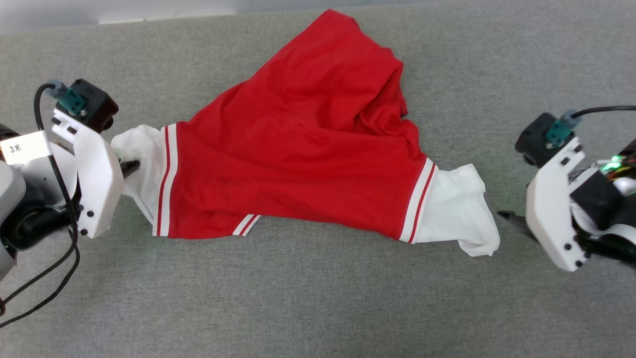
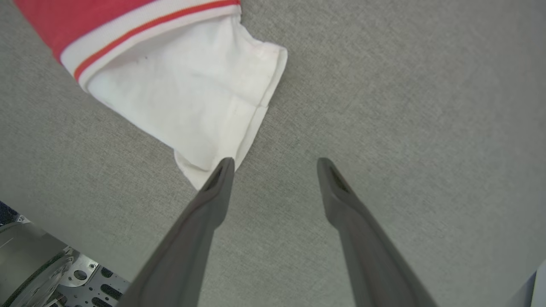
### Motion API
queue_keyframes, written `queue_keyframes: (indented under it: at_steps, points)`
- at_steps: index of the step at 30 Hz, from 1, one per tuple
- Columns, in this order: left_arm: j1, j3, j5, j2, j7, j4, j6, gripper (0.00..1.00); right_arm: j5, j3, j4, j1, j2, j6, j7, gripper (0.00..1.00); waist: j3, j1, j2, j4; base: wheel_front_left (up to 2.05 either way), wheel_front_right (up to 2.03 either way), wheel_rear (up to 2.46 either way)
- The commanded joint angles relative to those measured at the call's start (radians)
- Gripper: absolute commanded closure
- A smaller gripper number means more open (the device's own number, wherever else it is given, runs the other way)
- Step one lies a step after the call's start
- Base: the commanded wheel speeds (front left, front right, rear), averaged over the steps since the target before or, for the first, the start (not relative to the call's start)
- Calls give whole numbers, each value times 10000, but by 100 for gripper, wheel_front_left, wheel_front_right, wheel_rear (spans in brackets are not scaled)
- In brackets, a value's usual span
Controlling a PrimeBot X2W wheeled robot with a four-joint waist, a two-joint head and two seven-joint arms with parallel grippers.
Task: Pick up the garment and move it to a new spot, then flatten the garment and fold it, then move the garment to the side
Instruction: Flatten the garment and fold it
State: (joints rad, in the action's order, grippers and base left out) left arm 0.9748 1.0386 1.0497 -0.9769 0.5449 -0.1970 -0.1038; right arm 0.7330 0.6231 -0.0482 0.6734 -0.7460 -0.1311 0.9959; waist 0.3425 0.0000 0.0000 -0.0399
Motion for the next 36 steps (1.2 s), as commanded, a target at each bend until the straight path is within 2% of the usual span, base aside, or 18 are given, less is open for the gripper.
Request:
queue_keyframes:
  at_steps: [1, 10, 14, 15, 16, 20, 26, 33, 36]
  points:
    - [165, -40, -55, 8, -18, 56, 83, 100, 48, 62, 88, 133, 120, 7, -30, 0, 125, 0, 0, 80, 0, 0, 0]
    - [109, -55, -95, 52, -124, 393, 256, 100, 146, 1141, 1853, -647, 1080, 4, -1097, 0, 529, 0, 0, 289, 0, 0, 0]
    - [-47, -66, -1, 41, -223, 401, 302, 100, 90, 1754, 2274, -897, 1253, -11, -1728, 0, 491, 0, 0, 296, 0, 0, 0]
    - [-98, -78, 54, 62, -295, 389, 298, 100, 20, 1833, 2285, -836, 1247, -14, -2018, 48, 426, 0, 0, 287, 0, 0, 0]
    - [-158, -90, 96, 61, -339, 375, 299, 100, 15, 1906, 2281, -751, 1204, -14, -2258, 100, 350, 0, 0, 272, 0, 0, 0]
    - [-347, -125, 188, -36, -555, 396, 320, 100, 87, 1775, 2033, -315, 716, -7, -3220, 100, -135, 0, 0, 216, 0, 0, 0]
    - [-456, -397, 419, -407, -943, 1016, 332, 100, 412, 1051, 984, -211, -178, 6, -4243, 100, -1031, 0, 0, 98, 0, 0, 0]
    - [-122, -879, 607, -943, -1199, 2211, 371, 100, 772, -597, -396, -440, -994, 6, -4415, 100, -1631, 0, 0, -6, 0, 0, 0]
    - [191, -1130, 752, -931, -1161, 2725, 445, 100, 670, -1441, -913, -362, -918, 6, -4240, 100, -1725, 0, 0, -31, 0, 0, 0]
